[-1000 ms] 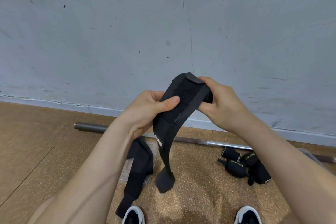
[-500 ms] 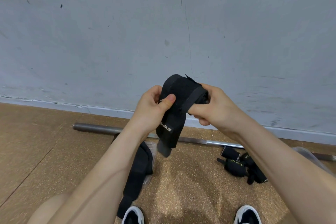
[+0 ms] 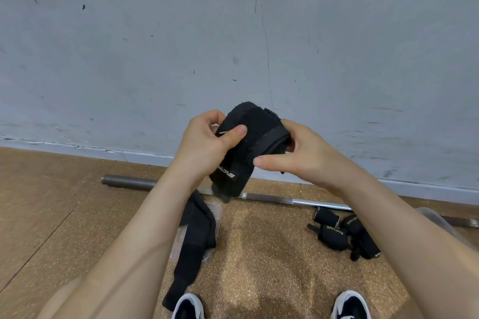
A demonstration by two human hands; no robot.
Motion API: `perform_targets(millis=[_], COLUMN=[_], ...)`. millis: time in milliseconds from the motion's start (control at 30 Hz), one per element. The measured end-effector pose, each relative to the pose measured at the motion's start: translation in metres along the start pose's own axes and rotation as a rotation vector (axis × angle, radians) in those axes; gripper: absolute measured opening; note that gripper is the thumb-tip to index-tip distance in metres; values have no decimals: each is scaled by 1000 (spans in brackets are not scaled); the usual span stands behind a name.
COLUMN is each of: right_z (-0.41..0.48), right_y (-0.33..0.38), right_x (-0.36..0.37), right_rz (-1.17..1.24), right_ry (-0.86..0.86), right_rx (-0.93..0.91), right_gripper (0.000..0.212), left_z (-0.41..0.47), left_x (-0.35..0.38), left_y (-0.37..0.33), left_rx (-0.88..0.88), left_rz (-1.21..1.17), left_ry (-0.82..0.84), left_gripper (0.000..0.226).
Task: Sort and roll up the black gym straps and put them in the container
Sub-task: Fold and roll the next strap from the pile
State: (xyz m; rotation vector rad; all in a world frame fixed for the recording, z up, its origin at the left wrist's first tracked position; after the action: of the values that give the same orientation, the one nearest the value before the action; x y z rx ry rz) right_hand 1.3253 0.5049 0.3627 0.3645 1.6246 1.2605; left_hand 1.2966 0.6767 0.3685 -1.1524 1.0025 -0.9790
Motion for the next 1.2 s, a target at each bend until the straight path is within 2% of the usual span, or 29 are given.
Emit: perform_targets(millis=[100, 200, 300, 433, 533, 733, 800, 900, 1100, 1200], right_z=[0, -3, 1, 7, 7, 10, 8, 8, 5, 5], right_y=[0, 6, 4, -5, -8, -17, -15, -13, -12, -13], right_x=[4, 5, 7, 3, 3, -10, -9, -6, 1, 4], right_rz=[-184, -341, -377, -12, 140, 417, 501, 614, 757, 761], right_ry=[-64, -176, -227, -183, -218, -271, -215, -142, 51, 98], right_rx=[-33, -91, -94, -29, -13, 83, 72, 63, 59, 76], right_gripper=[65, 55, 39, 31, 18, 21, 23, 27, 45, 49], left_z=[0, 0, 0, -1, 0, 2, 4, 7, 2, -1], left_x=[1, 6, 9, 7, 8, 4, 3, 1, 6, 9], left_y=[-6, -8, -7, -5, -1, 14, 18, 22, 17, 13], left_rx=[47, 97, 116, 78, 21, -159, -180, -168, -114, -65], left_rz=[152, 265, 276, 155, 52, -47, -127, -166, -205, -202], left_ry=[-4, -7, -31, -48, -30, 154, 175, 181, 319, 346], left_gripper=[25, 29, 30, 25, 22, 15, 21, 46, 22, 32])
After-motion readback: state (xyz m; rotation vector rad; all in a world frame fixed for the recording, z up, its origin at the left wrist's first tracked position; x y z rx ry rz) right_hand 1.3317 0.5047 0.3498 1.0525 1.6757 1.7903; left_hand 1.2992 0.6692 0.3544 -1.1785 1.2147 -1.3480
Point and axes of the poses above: each hand's wrist, its own z-axis towards the middle knuckle, its own x-axis out of the palm, y = z × x, the point moved 5 cm from there along z, towards the middle knuckle, and after that the axes turned 10 degrees about -z, right-handed, at the moved point
